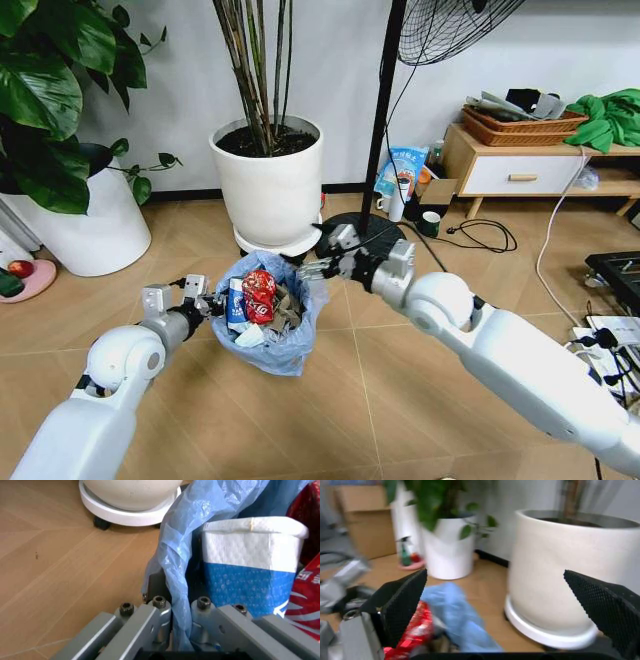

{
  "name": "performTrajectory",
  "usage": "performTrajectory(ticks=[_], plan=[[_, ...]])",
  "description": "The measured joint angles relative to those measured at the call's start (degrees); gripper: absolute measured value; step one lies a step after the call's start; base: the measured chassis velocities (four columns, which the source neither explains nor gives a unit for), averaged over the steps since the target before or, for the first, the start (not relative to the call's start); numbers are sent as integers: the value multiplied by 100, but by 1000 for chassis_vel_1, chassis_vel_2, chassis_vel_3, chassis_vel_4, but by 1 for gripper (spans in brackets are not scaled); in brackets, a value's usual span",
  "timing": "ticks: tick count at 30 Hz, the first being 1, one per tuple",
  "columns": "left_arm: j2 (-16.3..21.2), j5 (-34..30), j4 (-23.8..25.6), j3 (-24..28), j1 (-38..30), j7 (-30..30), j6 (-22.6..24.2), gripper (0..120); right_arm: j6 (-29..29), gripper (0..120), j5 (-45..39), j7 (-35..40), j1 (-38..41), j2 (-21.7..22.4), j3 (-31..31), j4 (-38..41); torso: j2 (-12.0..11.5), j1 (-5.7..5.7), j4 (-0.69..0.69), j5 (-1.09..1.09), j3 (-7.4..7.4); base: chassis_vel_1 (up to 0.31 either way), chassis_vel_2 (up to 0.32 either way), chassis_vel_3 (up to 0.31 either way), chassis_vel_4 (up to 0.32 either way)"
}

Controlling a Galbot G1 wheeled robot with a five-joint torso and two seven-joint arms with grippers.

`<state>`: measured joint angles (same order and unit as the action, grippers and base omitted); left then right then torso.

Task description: Pick up the trash bin and place the garbage on the floor into it.

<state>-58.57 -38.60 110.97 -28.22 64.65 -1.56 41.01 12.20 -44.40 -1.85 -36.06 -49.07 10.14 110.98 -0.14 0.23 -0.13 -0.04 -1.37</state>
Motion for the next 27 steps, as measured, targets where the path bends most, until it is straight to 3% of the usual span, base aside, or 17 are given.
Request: performTrajectory(ticks=[12, 13, 16, 19, 27], plan=[[5, 10, 82, -130, 113, -16, 0, 0, 201, 100, -267, 517, -1241, 470, -1264, 630, 0, 0, 0, 0, 0, 0, 0, 0, 0], [5, 15, 111, -144, 121, -31, 0, 0, 242, 100, -249, 521, -1943, 495, -1988, 845, 0, 0, 1, 0, 0, 0, 0, 0, 0], [11, 15, 130, -159, 140, -42, 0, 0, 262, 100, -152, 518, -2416, 489, -2479, 989, 0, 0, 1, -2, 0, 0, 0, 0, 0], [19, 20, 165, -180, 186, -62, -2, 0, 231, 100, 161, 399, -3391, 474, -3313, 1155, 0, 0, 1, -2, 1, 0, 0, 0, 0], [-5, 41, 199, -182, 207, -94, -12, 0, -74, 100, 876, -57, -5035, 345, -4388, 1291, 0, 0, -1, 0, 1, 0, 0, 0, 0]])
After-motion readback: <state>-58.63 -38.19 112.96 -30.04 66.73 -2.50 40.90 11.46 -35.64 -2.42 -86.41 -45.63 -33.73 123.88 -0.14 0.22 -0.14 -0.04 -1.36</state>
